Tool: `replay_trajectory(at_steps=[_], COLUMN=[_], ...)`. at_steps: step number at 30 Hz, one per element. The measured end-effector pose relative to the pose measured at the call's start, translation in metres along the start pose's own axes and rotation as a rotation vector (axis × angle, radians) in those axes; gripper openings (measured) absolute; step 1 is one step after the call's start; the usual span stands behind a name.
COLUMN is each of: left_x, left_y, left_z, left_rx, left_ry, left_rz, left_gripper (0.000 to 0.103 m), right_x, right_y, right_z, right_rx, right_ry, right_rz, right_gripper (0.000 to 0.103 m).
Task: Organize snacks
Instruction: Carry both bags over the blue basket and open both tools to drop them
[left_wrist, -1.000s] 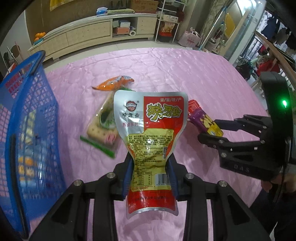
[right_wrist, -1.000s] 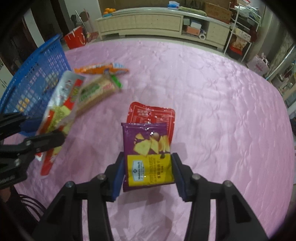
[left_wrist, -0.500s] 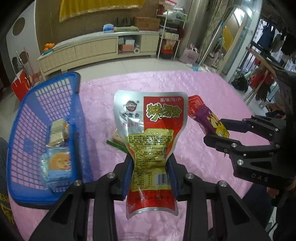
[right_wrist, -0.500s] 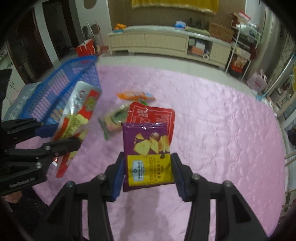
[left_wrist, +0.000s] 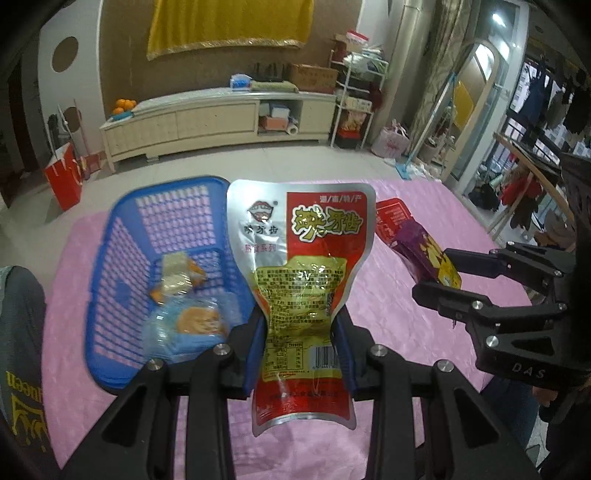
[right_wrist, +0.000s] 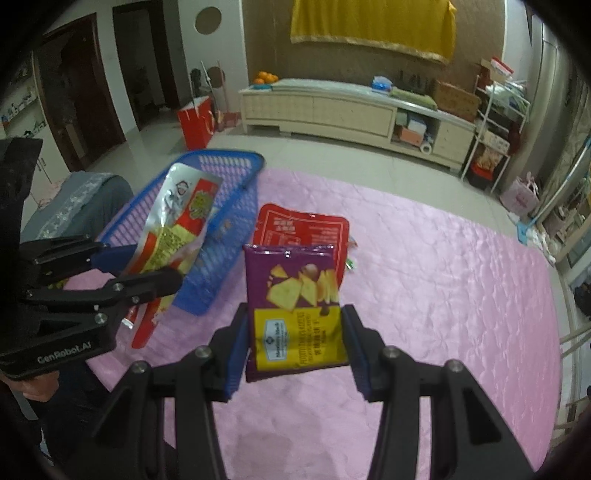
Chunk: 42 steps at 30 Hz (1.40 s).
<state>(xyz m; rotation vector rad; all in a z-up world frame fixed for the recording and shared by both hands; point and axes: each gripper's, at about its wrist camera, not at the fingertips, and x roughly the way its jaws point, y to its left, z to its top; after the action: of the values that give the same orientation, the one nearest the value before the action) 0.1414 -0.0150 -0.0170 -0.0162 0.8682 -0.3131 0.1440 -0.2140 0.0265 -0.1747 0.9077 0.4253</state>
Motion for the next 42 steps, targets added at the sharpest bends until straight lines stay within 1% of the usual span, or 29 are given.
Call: replay_trajectory(at_steps=[5,12,18,22,26,32,34,36,42], left_x=[-0.023,-0.033,-0.033,-0.031,-0.025,-0.010,-0.001,0.008,0.041], left_y=[0.023,0.062,0.098,0.114,0.125,0.132,0.135,0.141,0.145], left_z=[0.008,0.016,0.021,0.026,0.032,0.042,0.047,0.051,0.057], left_rx=[0.002,-0.018,-0.066,-0.068,-0.079,-0.105,-0.133,-0.156,-0.177], left_ry=[-0.034,-0.048,-0.041,-0.038,-0.026,-0.007,0.014,0.031,0.084], left_rz=[0.032,0.071,0.084,0.106,0.114,0.098,0.094,0.074,0.061], left_gripper=[0.033,0.033,0.033,0.033,0.033,0.034,0.034,0.034,0.034], right_x=[-0.006,-0.002,0.017,0.031,0.044,0.063,0.071,0.080,0.106], right_y=[0.021,0.048,0.070,0.080,0.083,0.087,0.085,0.085,0.082], right_z=[0.018,0.045,0.062,0.074,0.084,0.100,0.105,0.110,0.116], right_rx=[-0.031,-0.046,-0.082,-0.097,-0.105,-0.113,-0.109,-0.106,-0.107], right_ry=[-0.038,-0.071,-0.059,-0.047,-0.034,-0.016,-0.007,0.008,0.055], right_rz=[0.018,0.064,0.093,0.107,0.126,0.151,0.155,0.157,0.158], right_gripper=[0.053,0.053,0.053,0.053,0.053,0.053,0.053,0.053,0.053])
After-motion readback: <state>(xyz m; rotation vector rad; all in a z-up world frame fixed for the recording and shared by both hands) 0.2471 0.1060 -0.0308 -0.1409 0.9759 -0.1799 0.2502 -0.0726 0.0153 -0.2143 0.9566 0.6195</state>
